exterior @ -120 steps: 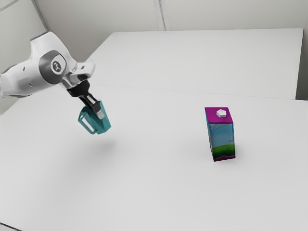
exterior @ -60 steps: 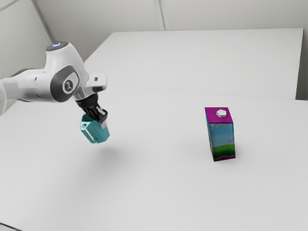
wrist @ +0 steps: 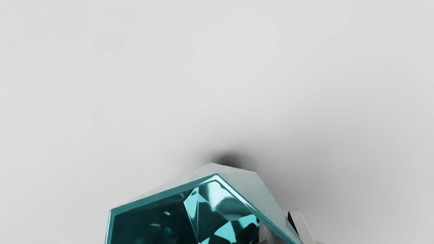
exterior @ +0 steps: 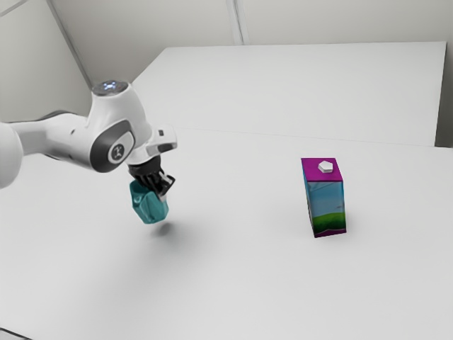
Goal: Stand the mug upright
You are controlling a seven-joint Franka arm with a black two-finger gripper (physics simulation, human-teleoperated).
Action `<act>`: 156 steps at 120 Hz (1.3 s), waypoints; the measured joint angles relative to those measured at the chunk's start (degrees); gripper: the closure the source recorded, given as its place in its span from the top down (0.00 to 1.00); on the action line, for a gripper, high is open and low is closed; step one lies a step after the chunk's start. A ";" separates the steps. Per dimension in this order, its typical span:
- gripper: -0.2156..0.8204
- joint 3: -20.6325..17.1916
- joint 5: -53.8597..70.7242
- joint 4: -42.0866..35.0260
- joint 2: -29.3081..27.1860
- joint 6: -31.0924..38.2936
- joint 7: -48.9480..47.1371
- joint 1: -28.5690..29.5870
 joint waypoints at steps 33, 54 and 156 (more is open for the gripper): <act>0.04 -0.69 0.55 -2.54 0.36 1.91 -7.58 -0.36; 0.04 -1.02 1.05 -3.21 0.61 2.91 -11.57 -0.79; 0.57 -1.18 1.79 -3.45 1.45 6.05 -21.17 -2.01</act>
